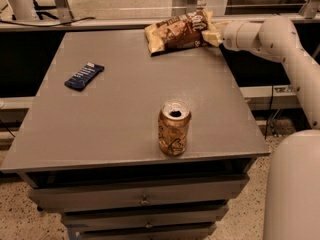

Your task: Move brown chip bag near orange can

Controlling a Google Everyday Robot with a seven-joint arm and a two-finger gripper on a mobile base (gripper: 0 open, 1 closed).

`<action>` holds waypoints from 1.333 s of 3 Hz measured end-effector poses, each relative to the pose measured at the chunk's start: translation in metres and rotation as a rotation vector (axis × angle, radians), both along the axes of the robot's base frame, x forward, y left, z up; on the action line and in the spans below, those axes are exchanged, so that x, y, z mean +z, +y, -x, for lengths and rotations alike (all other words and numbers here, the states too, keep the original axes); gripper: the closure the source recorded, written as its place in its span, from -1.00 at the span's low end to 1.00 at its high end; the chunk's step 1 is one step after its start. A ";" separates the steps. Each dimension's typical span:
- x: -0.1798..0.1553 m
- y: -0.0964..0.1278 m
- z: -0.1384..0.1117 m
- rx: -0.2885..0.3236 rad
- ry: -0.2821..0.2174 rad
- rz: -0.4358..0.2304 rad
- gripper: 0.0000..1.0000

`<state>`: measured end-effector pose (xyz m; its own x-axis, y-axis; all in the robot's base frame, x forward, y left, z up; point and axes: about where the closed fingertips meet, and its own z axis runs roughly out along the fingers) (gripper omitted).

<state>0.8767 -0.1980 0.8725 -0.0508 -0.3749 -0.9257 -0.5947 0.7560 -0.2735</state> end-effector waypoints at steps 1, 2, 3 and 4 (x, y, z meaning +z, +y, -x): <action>0.020 0.004 0.032 0.032 0.001 -0.027 0.76; 0.031 0.012 0.079 0.082 0.034 -0.065 1.00; 0.035 0.029 0.140 0.181 0.102 -0.105 1.00; 0.034 0.042 0.198 0.297 0.167 -0.128 1.00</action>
Offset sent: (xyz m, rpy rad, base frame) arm -0.1519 0.0150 0.0475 0.1144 0.0860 0.1442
